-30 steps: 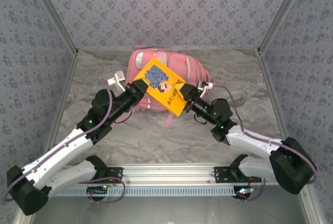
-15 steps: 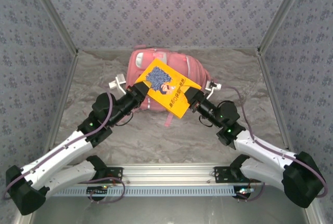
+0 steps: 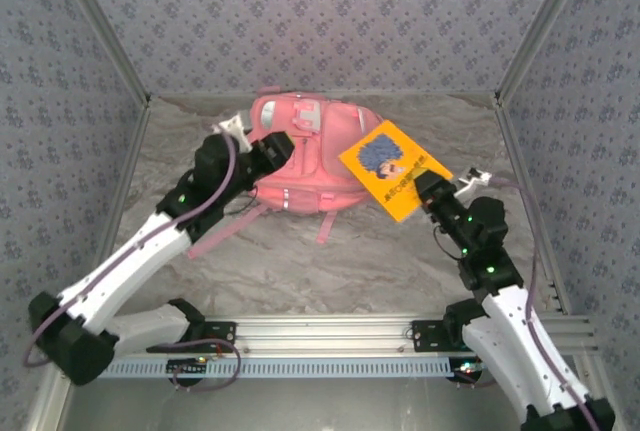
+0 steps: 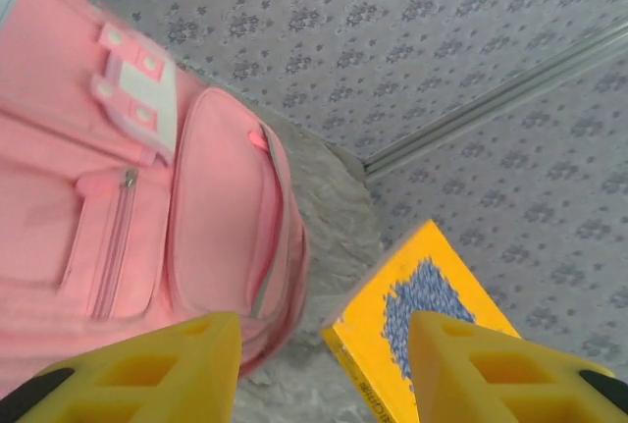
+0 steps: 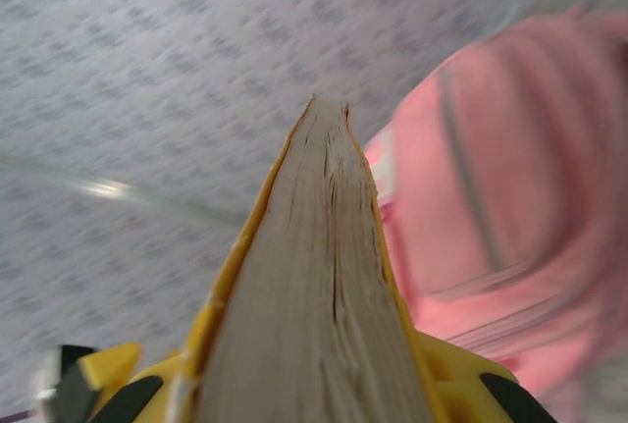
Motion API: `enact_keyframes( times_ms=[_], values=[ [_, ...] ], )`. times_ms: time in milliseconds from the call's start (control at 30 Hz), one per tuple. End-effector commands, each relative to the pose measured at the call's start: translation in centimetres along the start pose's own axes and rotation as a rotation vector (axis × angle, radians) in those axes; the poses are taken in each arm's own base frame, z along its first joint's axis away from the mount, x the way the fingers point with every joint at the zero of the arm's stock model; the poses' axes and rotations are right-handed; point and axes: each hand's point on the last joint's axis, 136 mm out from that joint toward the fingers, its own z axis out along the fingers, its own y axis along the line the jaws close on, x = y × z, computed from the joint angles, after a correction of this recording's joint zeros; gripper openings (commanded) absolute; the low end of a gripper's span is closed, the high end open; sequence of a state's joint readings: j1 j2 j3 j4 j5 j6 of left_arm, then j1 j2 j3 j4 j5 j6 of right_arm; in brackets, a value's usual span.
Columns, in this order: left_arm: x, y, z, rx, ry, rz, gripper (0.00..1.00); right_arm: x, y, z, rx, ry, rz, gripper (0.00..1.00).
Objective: Pack the student bag
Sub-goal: Pass the book, then open the student bag at the top-center of the table.
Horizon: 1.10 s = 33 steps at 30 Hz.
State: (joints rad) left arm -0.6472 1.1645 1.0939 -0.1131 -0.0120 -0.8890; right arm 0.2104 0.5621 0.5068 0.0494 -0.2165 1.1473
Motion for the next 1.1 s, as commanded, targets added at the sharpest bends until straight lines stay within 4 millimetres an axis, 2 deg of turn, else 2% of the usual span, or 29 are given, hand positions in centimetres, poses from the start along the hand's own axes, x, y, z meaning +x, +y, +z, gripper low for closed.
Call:
enact_keyframes(
  times_ms=[0,100,300,433,533,733,1067],
  values=[
    [2.3,0.3,4.0,-0.027,0.205,0.178,0.50,-2.0,-0.3,-2.6,0.157,-0.010,-0.163,0.00],
    [3.3,-0.4,8.4,-0.003,0.311,0.201,0.56,-4.0,-1.2,-4.2,0.280,-0.085,-0.239,0.00],
    [5.6,-0.8,16.7,0.021,0.485,0.202,0.58,-5.7,-1.5,-5.6,0.372,-0.156,-0.330,0.00],
    [7.2,-0.9,20.9,0.037,0.581,0.215,0.47,-6.3,-1.3,-6.6,0.405,-0.185,-0.398,0.00],
    [8.6,-0.3,23.1,0.031,0.636,0.210,0.42,-6.3,-1.1,-6.7,0.412,-0.186,-0.424,0.00],
    [10.6,0.9,25.0,0.009,0.676,0.190,0.39,-6.4,-0.6,-6.5,0.396,-0.188,-0.459,0.00],
    [12.5,1.9,25.2,-0.024,0.715,0.200,0.39,-6.1,-0.4,-5.9,0.372,-0.177,-0.467,0.00]
  ],
)
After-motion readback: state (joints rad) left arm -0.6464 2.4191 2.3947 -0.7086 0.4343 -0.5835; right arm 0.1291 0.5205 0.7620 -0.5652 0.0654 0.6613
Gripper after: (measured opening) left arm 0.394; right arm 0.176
